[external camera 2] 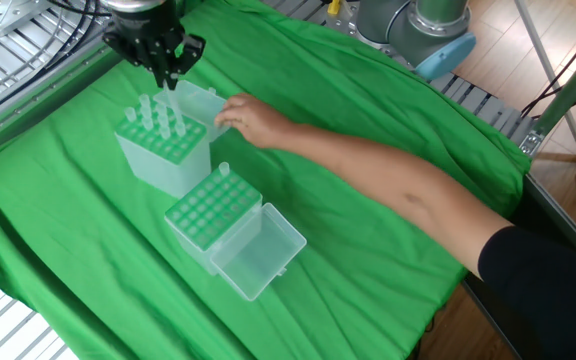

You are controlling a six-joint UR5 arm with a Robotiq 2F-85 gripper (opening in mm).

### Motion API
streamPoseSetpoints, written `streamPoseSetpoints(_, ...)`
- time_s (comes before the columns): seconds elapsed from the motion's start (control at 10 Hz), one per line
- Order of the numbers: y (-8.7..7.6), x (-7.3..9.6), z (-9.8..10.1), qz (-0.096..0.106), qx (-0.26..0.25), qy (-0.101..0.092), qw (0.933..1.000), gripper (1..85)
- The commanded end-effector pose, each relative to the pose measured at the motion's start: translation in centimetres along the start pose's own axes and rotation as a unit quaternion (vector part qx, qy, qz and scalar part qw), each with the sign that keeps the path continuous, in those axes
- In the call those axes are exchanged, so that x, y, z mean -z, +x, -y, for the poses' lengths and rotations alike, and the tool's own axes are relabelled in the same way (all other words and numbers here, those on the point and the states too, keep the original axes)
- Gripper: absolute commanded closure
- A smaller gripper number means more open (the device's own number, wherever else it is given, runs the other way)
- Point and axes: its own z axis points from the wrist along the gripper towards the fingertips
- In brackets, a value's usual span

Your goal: Insert a large pipette tip into the holder for large pipette tips

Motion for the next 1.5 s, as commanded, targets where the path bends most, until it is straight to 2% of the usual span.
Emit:
streamPoseSetpoints(0.0, -0.1, 2.2, -0.9, -0.011, 0.004, 0.008, 0.9999, 84.7)
streamPoseSetpoints(0.2, -0.4, 3.5, -1.8, -0.022, -0.004, 0.014, 0.9996, 84.7)
streamPoseSetpoints(0.4, -1.7, 3.1, -1.9, 0.001, 0.009, 0.006, 0.9999, 84.7)
streamPoseSetpoints(0.6, -2.5, 3.2, -1.4, 0.016, 0.022, 0.016, 0.9995, 84.7)
streamPoseSetpoints(0.8, -3.8, 3.3, -0.9, 0.041, 0.033, 0.028, 0.9982, 84.7)
streamPoseSetpoints(1.0, -4.3, 3.3, -0.5, 0.052, 0.032, 0.035, 0.9976, 84.7)
streamPoseSetpoints(1.2, -2.2, 3.2, -0.7, 0.011, 0.023, 0.031, 0.9992, 84.7)
streamPoseSetpoints(1.4, -1.4, 3.3, -1.4, -0.005, 0.014, 0.017, 0.9997, 84.7)
